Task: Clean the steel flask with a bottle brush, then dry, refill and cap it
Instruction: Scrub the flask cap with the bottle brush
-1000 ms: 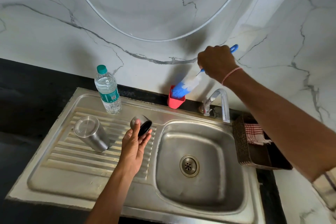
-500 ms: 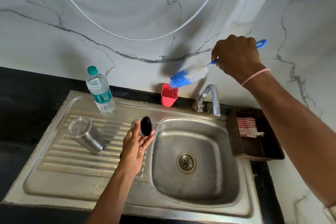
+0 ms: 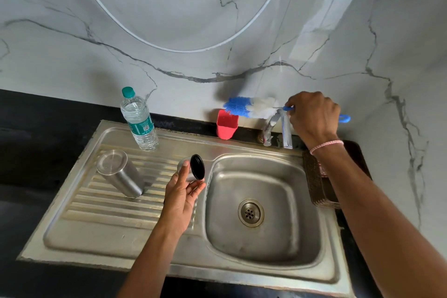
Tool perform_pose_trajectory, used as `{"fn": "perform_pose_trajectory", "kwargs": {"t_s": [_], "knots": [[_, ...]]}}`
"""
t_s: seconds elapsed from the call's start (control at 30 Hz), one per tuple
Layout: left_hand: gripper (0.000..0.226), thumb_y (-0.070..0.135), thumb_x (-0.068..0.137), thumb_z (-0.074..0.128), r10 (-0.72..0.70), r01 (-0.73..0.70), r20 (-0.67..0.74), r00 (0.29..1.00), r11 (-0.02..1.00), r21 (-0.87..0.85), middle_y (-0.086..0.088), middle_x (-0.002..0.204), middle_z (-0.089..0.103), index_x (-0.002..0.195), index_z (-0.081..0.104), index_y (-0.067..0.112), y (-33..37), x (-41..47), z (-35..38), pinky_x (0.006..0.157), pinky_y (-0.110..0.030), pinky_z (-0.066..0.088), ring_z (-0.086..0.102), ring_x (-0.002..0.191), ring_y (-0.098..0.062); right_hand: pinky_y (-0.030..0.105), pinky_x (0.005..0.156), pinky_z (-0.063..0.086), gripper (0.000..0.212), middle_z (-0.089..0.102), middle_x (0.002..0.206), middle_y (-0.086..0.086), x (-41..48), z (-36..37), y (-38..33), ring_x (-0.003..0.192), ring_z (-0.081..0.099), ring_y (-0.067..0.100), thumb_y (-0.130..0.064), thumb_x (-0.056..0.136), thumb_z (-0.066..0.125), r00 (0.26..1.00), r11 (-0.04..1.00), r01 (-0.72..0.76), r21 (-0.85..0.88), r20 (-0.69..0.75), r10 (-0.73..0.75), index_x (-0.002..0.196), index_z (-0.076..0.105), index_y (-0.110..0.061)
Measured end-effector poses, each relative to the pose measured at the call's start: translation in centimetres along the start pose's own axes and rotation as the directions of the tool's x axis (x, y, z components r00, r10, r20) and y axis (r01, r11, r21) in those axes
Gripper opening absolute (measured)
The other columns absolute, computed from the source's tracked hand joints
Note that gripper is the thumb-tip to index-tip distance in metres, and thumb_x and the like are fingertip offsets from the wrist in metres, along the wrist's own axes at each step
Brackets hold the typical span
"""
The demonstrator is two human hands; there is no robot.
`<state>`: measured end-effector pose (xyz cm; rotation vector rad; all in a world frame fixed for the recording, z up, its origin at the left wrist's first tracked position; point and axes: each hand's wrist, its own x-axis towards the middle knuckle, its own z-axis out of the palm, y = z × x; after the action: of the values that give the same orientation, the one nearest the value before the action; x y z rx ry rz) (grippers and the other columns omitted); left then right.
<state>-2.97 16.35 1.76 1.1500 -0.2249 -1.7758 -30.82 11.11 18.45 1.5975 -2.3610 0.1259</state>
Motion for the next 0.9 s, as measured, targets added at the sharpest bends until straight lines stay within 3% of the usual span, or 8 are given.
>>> {"fn": "perform_pose_trajectory", "kwargs": {"t_s": [0.17,0.23,0.37,0.43,0.5,0.6,0.7,0.9], "knots": [[0.052,0.039,0.094,0.070,-0.025,0.024,-0.013,1.000,0.997,-0.068,-0.020,0.116,0.073,0.135,0.061,0.007,0.2,0.1,-0.3,0.085,-0.034,0.063,0.070,0.101,-0.026,0.037,0.079,0.051,0.021,0.075,0.096,0.004,-5.5,1.8,1.7,0.094,0.069,0.036,-0.025,0.086,0.073,0.933,0.844,-0.355,0.402,0.209,0.293,0.105,0.076,-0.035],[0.051,0.043,0.093,0.069,-0.042,0.041,-0.018,0.999,0.996,-0.077,-0.019,0.111,0.072,0.129,0.064,0.006,0.3,0.3,-0.2,0.088,-0.036,0.061,0.069,0.101,-0.026,0.031,0.074,0.052,0.022,0.077,0.092,-0.004,-8.5,3.6,2.4,0.088,0.071,0.024,-0.027,0.086,0.077,0.856,0.652,-0.510,0.560,0.400,0.326,0.107,0.076,-0.034],[0.055,0.052,0.092,0.067,-0.074,0.070,-0.059,0.995,0.994,-0.078,-0.019,0.101,0.072,0.116,0.063,0.003,0.8,1.3,0.7,0.092,-0.040,0.058,0.070,0.095,-0.026,0.016,0.036,0.029,0.017,0.073,0.081,0.005,-14.6,6.5,3.0,0.043,0.041,0.006,-0.014,0.097,0.067,0.656,0.017,-0.750,0.661,0.741,0.145,0.113,0.071,-0.019],[0.055,0.053,0.091,0.067,-0.086,0.080,-0.064,0.994,0.992,-0.093,-0.020,0.100,0.073,0.116,0.063,0.004,1.4,2.1,1.4,0.089,-0.040,0.060,0.072,0.091,-0.027,0.016,0.036,0.025,0.019,0.069,0.077,0.009,-17.8,6.6,3.5,0.041,0.034,0.009,-0.011,0.100,0.061,0.659,-0.029,-0.749,0.661,0.750,0.058,0.115,0.071,-0.017],[0.053,0.052,0.092,0.067,-0.087,0.081,-0.054,0.995,0.992,-0.093,-0.021,0.104,0.072,0.115,0.063,0.004,1.9,2.9,2.2,0.088,-0.040,0.060,0.071,0.097,-0.027,0.018,0.040,0.025,0.020,0.069,0.073,0.009,-20.3,6.5,4.0,0.041,0.032,0.011,-0.013,0.101,0.060,0.705,0.046,-0.709,0.703,0.707,0.055,0.116,0.072,-0.020],[0.053,0.051,0.095,0.065,-0.092,0.092,-0.034,0.995,0.996,-0.022,-0.020,0.106,0.072,0.113,0.064,0.002,1.9,3.8,3.1,0.092,-0.040,0.058,0.069,0.104,-0.027,0.023,0.044,0.032,0.022,0.069,0.065,-0.001,-23.1,5.6,4.5,0.043,0.036,0.007,-0.020,0.098,0.066,0.843,0.401,-0.519,0.755,0.530,0.093,0.112,0.076,-0.033],[0.057,0.056,0.096,0.060,-0.096,0.094,0.014,0.995,0.991,0.097,-0.012,0.093,0.077,0.116,0.066,0.003,1.2,4.4,4.1,0.085,-0.034,0.060,0.071,0.094,-0.021,0.012,0.046,0.032,0.030,0.064,0.061,-0.016,-24.9,4.3,4.7,0.045,0.048,0.004,-0.020,0.093,0.071,0.925,0.655,-0.328,0.680,0.373,0.076,0.105,0.076,-0.046],[0.052,0.054,0.092,0.068,-0.051,0.026,0.045,0.998,0.896,0.442,-0.010,0.098,0.080,0.112,0.071,0.006,-0.5,4.8,5.1,0.078,-0.032,0.057,0.074,0.099,-0.023,0.035,0.041,0.044,0.046,0.057,0.071,-0.008,-26.3,4.8,5.2,0.051,0.058,0.025,-0.019,0.085,0.078,0.959,0.915,-0.105,0.388,0.283,-0.010,0.121,0.066,-0.046]]}}
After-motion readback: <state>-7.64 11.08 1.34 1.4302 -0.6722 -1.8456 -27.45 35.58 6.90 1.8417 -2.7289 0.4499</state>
